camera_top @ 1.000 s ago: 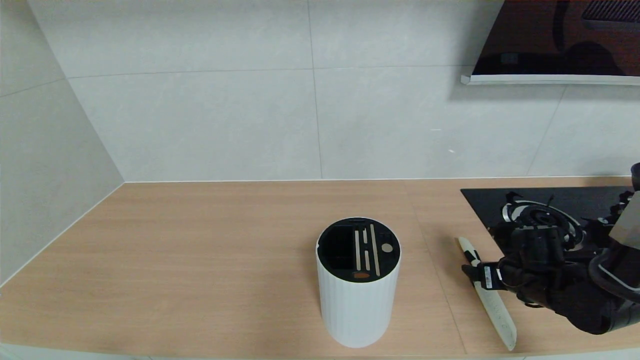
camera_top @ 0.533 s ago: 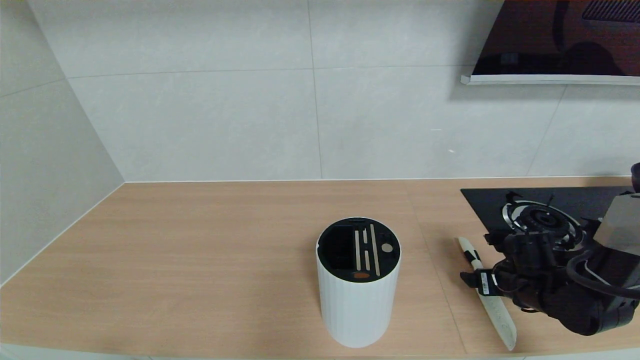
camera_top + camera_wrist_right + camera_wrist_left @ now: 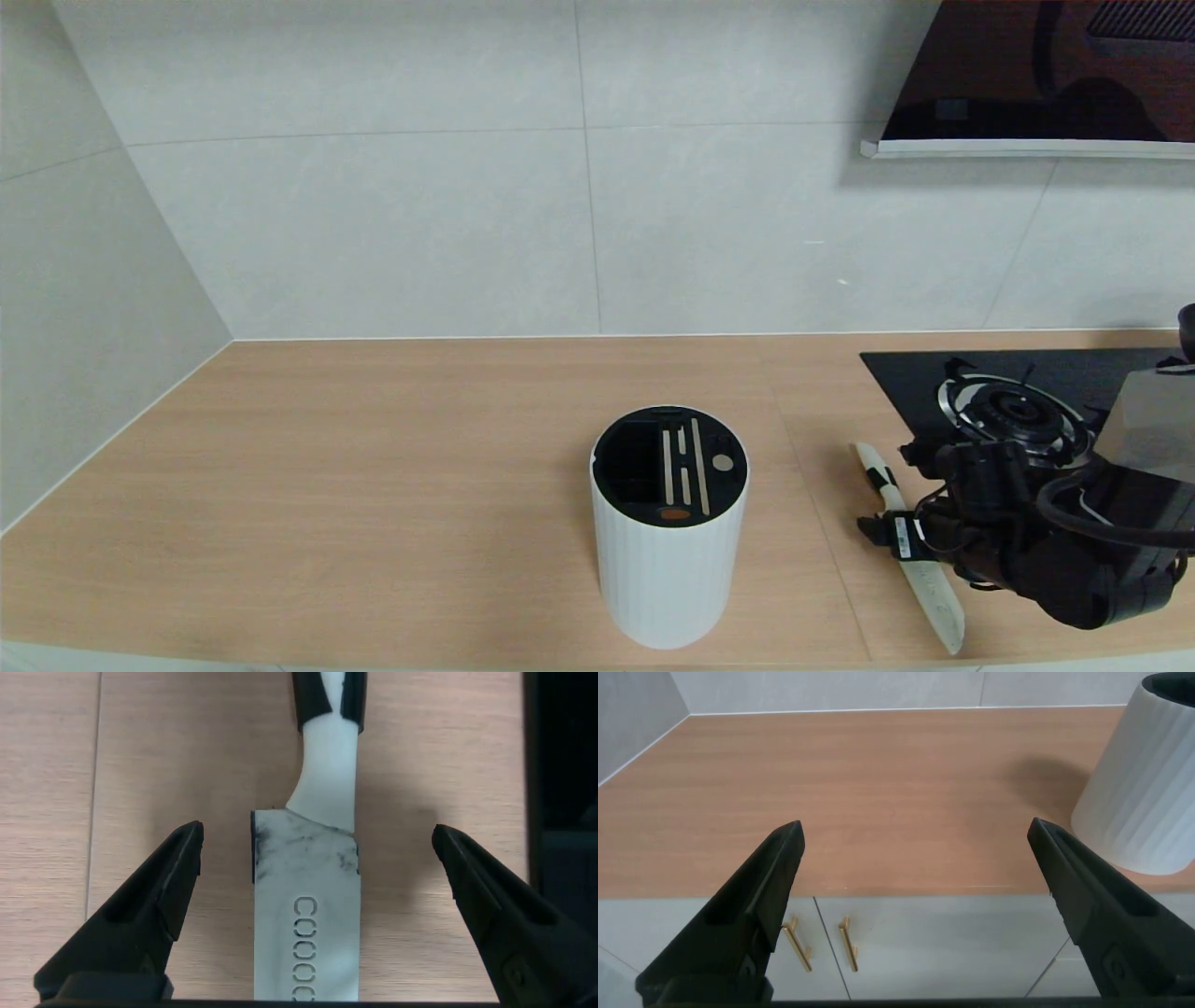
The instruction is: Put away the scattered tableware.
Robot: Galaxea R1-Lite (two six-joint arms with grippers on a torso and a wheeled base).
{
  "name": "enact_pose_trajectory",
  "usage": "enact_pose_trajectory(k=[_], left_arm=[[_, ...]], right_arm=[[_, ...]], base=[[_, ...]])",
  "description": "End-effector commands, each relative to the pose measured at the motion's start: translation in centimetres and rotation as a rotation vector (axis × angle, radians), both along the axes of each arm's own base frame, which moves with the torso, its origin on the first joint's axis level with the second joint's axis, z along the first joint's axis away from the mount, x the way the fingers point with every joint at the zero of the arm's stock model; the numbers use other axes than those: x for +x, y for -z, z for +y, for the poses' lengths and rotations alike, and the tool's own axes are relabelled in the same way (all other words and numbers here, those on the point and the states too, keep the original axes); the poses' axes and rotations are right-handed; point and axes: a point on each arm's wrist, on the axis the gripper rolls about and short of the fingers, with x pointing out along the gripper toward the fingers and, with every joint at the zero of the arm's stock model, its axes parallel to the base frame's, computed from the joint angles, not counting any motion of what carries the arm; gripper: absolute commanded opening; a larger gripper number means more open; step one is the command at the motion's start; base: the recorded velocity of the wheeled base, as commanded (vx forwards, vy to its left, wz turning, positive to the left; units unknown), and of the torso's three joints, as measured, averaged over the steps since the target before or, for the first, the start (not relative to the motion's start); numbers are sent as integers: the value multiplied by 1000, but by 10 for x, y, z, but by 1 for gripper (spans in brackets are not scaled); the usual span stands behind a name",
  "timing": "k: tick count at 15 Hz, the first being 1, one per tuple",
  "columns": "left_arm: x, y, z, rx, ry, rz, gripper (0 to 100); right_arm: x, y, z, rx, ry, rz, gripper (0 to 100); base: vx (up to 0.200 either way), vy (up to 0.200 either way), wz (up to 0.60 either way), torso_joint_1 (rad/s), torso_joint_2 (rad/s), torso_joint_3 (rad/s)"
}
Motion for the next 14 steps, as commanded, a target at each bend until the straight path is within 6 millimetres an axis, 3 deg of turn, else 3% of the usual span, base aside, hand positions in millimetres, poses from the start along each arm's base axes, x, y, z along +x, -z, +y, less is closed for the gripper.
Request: enact_pose_trajectory(k=[1, 5, 6, 14], left_arm=[[0, 0, 0, 0, 0, 1, 100], [0, 0, 0, 0, 0, 1, 100], [0, 0, 0, 0, 0, 1, 100], [0, 0, 0, 0, 0, 1, 100]], right_arm=[[0, 1, 0, -1, 0, 2, 100], [0, 4, 0, -2, -2, 11, 100], [0, 5, 0, -3, -2, 16, 0], [0, 4, 1, -2, -3, 13, 0]], base=[[0, 0, 0, 0, 0, 0], [0, 0, 0, 0, 0, 0], [0, 0, 0, 0, 0, 0], [0, 0, 0, 0, 0, 0]])
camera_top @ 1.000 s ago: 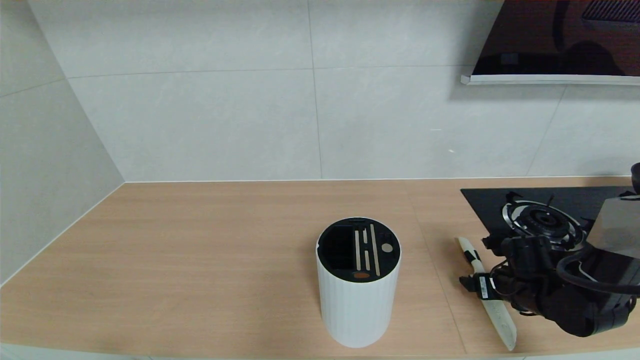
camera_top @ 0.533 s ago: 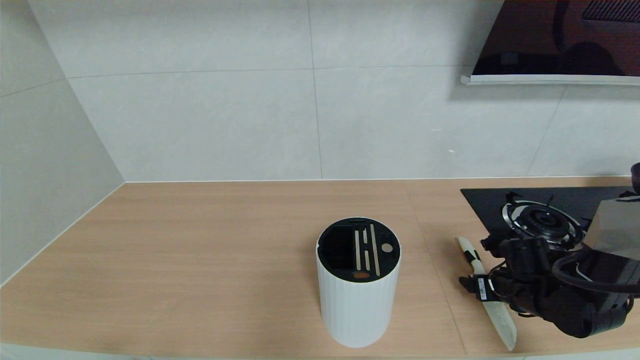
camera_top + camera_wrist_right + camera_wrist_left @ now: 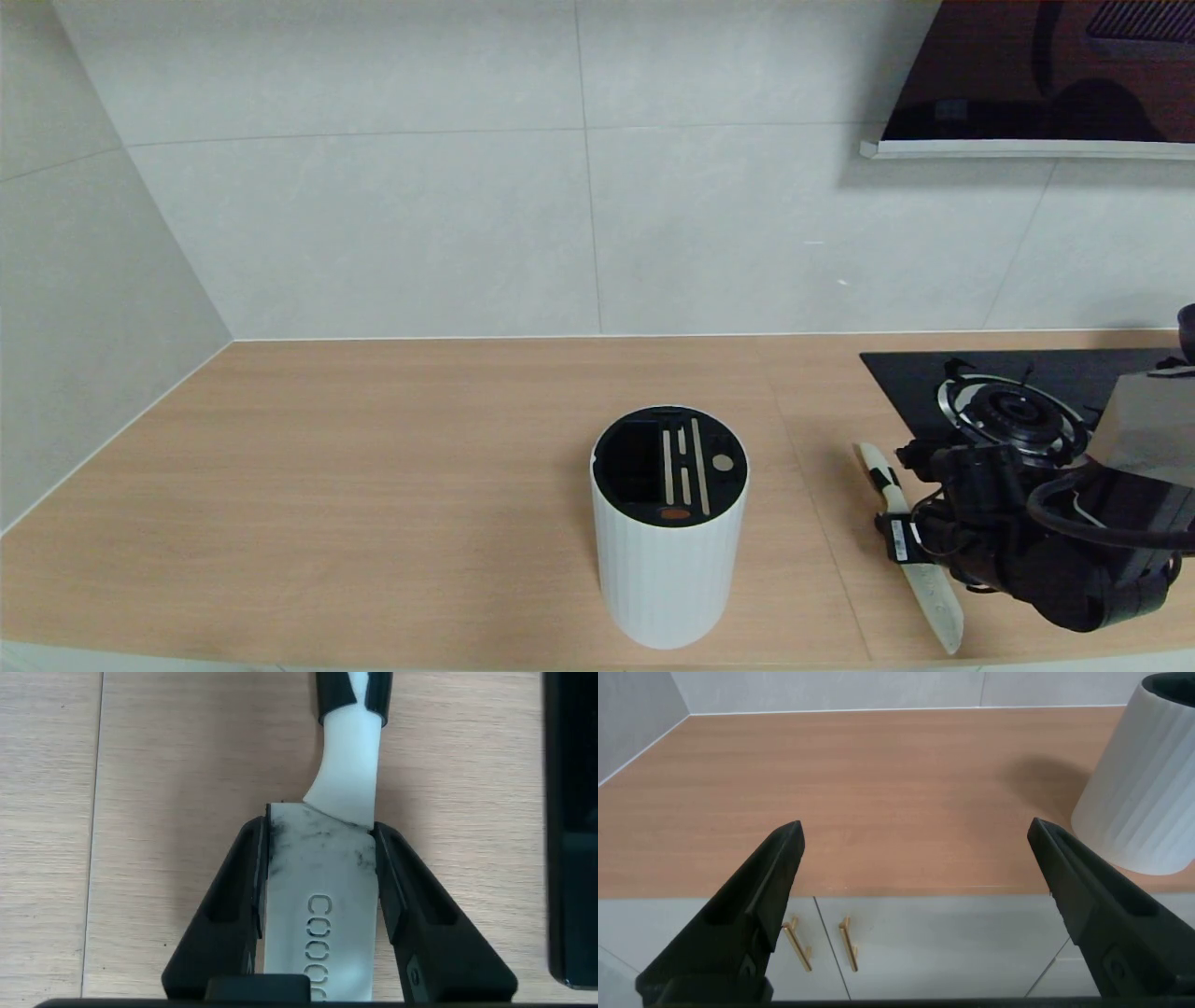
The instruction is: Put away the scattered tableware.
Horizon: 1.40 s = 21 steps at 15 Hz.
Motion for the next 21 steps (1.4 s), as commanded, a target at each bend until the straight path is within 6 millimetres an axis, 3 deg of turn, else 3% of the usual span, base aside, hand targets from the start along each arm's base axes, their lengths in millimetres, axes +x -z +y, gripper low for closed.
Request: enact_pose_trajectory(k=[1, 12, 15, 18, 19, 20, 21], left_arm=[[0, 0, 0, 0, 0, 0, 100], [0, 0, 0, 3, 0, 0, 100], [0, 0, 0, 0, 0, 0, 100], [0, 0, 0, 3, 0, 0, 100], [0, 0, 0, 2, 0, 0, 100], [0, 0, 0, 6, 0, 0, 100], [0, 0, 0, 6, 0, 0, 100]], right_arm=[[0, -2, 0, 1, -1, -4, 0], [-17, -68, 2, 19, -21, -138, 0], [-21, -100, 11, -17, -93, -249, 0], [3, -150, 18, -5, -111, -409, 0], [5, -155, 19, -8, -117, -415, 0], [13, -182, 32, -6, -152, -440, 0], [16, -196, 36, 1, -158, -464, 0]], base=[[0, 0, 0, 0, 0, 0], [0, 0, 0, 0, 0, 0], [0, 0, 0, 0, 0, 0], [0, 0, 0, 0, 0, 0], [0, 0, 0, 0, 0, 0], [0, 0, 0, 0, 0, 0], [0, 0, 0, 0, 0, 0]])
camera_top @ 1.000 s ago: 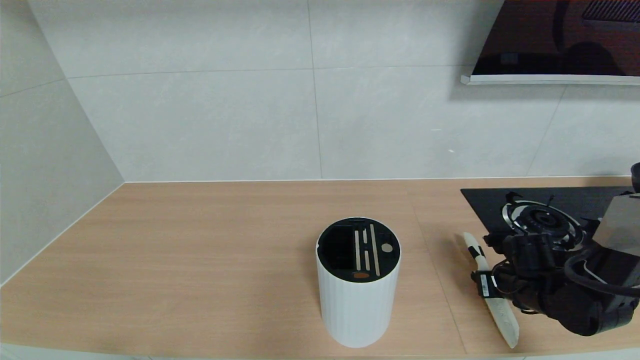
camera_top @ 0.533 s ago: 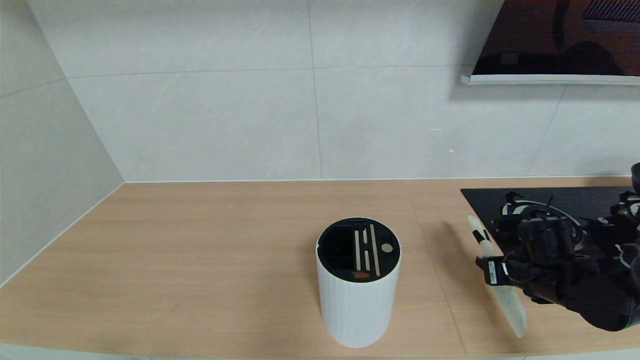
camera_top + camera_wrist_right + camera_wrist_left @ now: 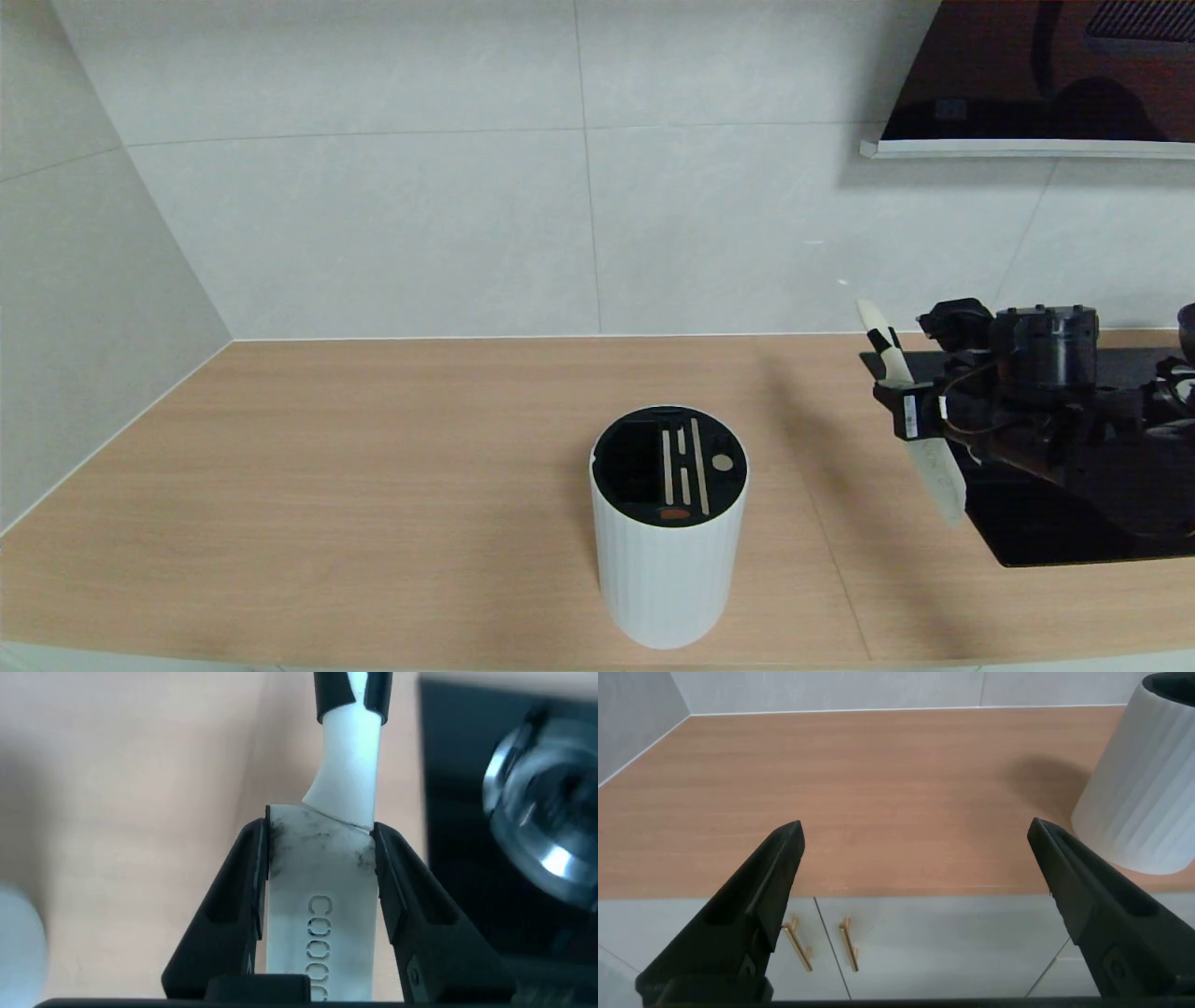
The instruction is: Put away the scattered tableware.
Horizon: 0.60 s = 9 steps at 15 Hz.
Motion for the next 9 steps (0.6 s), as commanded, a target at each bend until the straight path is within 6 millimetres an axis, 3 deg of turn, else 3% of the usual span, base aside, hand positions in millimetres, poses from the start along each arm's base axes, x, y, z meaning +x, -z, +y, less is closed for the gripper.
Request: enact_pose_trajectory(k=[1, 4, 7, 9], left_arm=[[0, 0, 0, 1, 0, 1, 100], [-1, -4, 0, 0, 1, -19, 100], [-8, -26, -3, -1, 142, -60, 100], [-5, -54, -6, -20, 285, 26, 100]], right_arm=[[7, -56, 20, 38, -52, -128, 0], [2, -60, 34, 48, -90, -145, 0], [-12, -81, 48, 67, -144, -199, 0], [-12, -86, 63, 77, -185, -213, 0]], base=[[0, 0, 0, 0, 0, 0], [0, 0, 0, 0, 0, 0], [0, 0, 0, 0, 0, 0], [0, 0, 0, 0, 0, 0]])
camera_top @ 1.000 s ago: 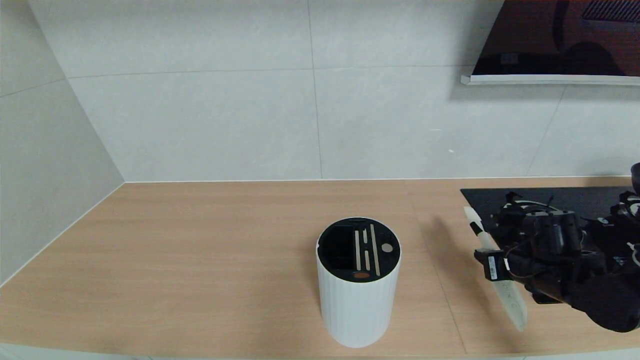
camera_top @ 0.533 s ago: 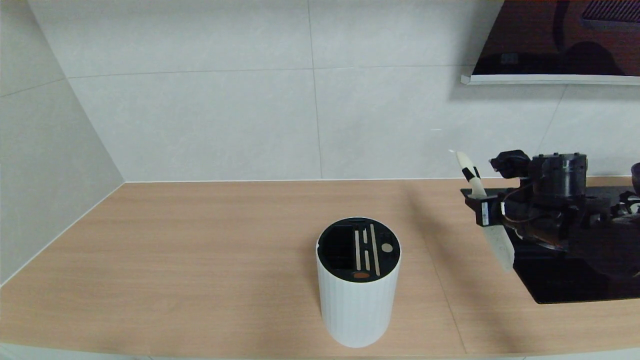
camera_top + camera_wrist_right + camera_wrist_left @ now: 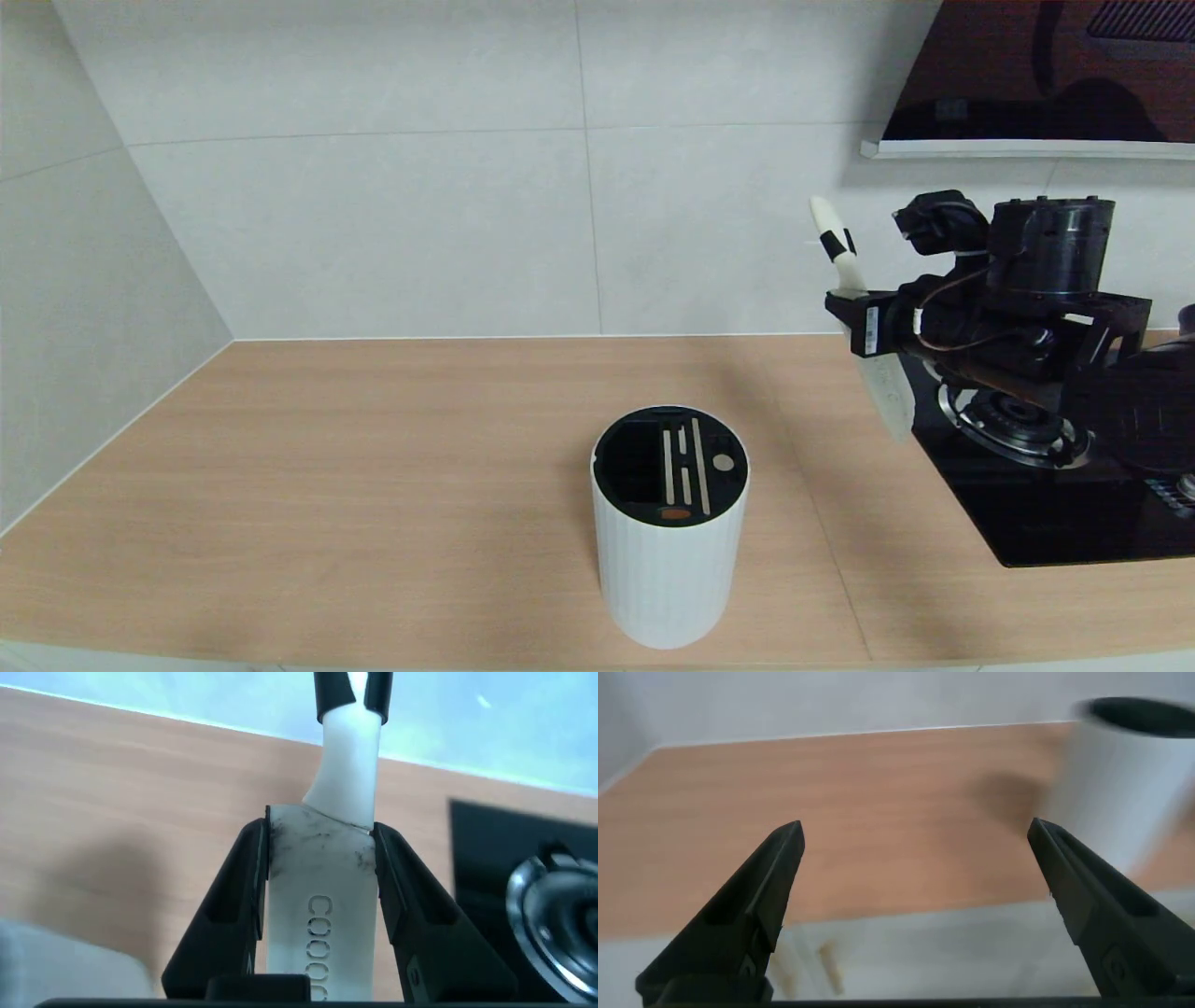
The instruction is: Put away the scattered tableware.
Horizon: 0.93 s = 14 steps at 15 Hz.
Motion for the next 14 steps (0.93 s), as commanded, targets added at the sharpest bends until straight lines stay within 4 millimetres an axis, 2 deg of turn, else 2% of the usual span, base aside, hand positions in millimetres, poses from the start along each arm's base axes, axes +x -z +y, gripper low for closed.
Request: enact_pose_trajectory(k=[1, 3, 5, 7, 8, 9, 11, 13, 14], left_arm=[[11, -38, -3, -15, 153, 112, 100], [34, -61, -5, -21, 237, 206, 100], [77, -100, -8, -36, 322, 289, 100], [124, -113, -16, -44, 452, 366, 100], [151, -113, -23, -48, 486, 399, 100], [191, -103, -28, -49, 489, 429, 100], [243, -76, -36, -63, 455, 410, 100], [272, -52, -48, -129, 421, 376, 100], [282, -48, -59, -184, 401, 342, 100]], right_arm=[[-4, -5, 16, 6, -48, -16, 0], [-3, -6, 22, 10, -61, -26, 0], [-11, -10, 30, 14, -89, -34, 0], [-24, -18, 36, 26, -118, -56, 0], [-32, -23, 40, 34, -139, -68, 0], [-37, -28, 41, 61, -149, -72, 0], [-49, -32, 51, 108, -192, -65, 0], [-58, -25, 61, 96, -232, -43, 0], [-62, -25, 66, 95, -250, -40, 0]], base=[[0, 0, 0, 0, 0, 0], [0, 0, 0, 0, 0, 0], [0, 0, 0, 0, 0, 0], [0, 0, 0, 0, 0, 0], [0, 0, 0, 0, 0, 0], [0, 0, 0, 0, 0, 0], [0, 0, 0, 0, 0, 0], [0, 0, 0, 0, 0, 0], [0, 0, 0, 0, 0, 0]])
